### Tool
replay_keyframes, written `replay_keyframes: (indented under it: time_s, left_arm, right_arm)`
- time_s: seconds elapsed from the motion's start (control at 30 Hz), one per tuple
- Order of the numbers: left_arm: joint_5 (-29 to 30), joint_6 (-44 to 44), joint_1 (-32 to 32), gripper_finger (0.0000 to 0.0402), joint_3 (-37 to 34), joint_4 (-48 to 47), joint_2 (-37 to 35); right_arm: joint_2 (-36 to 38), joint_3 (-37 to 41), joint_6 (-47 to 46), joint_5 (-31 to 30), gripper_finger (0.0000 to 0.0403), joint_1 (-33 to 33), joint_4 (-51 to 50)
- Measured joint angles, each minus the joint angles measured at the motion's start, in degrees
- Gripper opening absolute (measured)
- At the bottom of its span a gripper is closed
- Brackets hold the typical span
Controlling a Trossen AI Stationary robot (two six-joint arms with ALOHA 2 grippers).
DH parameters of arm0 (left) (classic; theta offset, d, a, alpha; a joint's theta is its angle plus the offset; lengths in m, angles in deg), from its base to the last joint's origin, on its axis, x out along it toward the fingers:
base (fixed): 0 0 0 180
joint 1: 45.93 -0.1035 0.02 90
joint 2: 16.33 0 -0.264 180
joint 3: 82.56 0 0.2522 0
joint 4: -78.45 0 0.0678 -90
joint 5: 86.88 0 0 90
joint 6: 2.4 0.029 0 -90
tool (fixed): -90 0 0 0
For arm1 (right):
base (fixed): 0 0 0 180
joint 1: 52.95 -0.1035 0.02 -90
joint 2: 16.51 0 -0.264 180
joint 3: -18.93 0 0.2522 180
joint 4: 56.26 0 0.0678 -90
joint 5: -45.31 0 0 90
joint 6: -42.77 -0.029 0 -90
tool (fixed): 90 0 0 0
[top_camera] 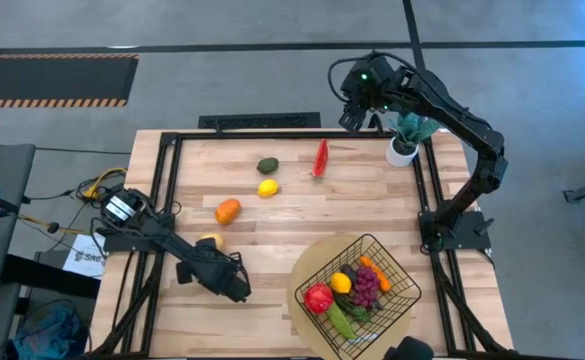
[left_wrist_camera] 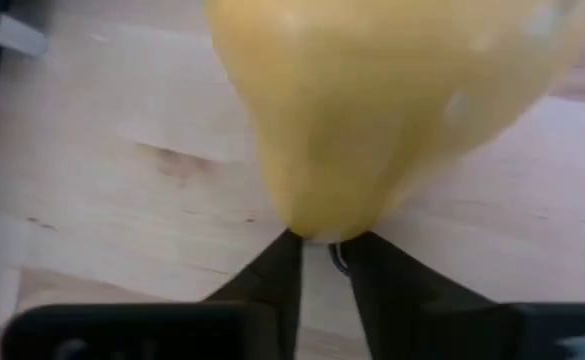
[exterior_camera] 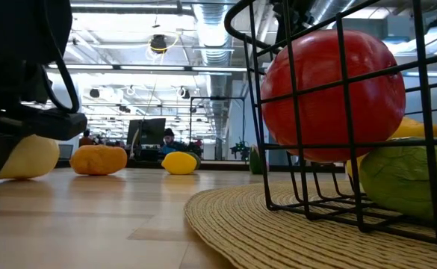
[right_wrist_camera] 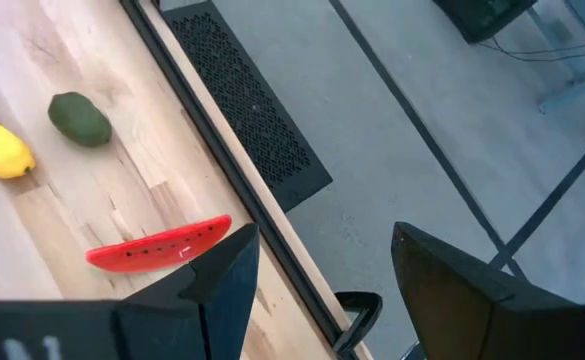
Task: Build produce basket
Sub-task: Put the pear into the mesh basket
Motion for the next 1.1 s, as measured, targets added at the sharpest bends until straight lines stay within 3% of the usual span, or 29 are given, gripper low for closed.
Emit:
replay_keyframes:
  time_s: [0.13, 0.37, 0.53, 0.63, 0.77, 0.97, 1.1]
  left_arm:
    - [1.0, 1.3, 0.0, 0.0011, 0.0, 0.7, -0.1]
    - [3.0, 2.2, 0.0, 0.0000, -0.5, -1.7, -3.6]
    - [13.7, 3.1, -0.1, 0.0000, 2.7, -8.2, -11.7]
    - [23.6, 6.4, -0.1, 0.0000, 6.9, -12.8, -17.3]
    - [33.1, 19.6, -1.5, 0.0000, 12.8, -15.1, -22.2]
    - [36.1, 50.4, -7.0, 0.0000, 21.6, -8.1, -23.3]
    - [40.7, 65.2, -10.4, 0.0000, 25.1, -1.0, -23.4]
  right_arm:
    - [0.0, 0.0, 0.0, 0.0, 0.0248, 0.1, 0.0]
    - [0.0, 0.0, 0.0, 0.0, 0.0248, 0.1, 0.0]
    - [0.0, 0.0, 1.1, -0.2, 0.0248, 0.1, 0.0]
    - [0.0, 0.0, 1.3, -0.4, 0.0248, 0.2, 0.0]
    - [0.0, -1.3, 2.6, -0.4, 0.0248, 1.0, -0.6]
    - [0.0, -3.4, 1.7, 0.8, 0.0248, 1.0, -4.2]
    - [0.0, -4.3, -2.0, 15.4, 0.0230, 0.8, -10.1]
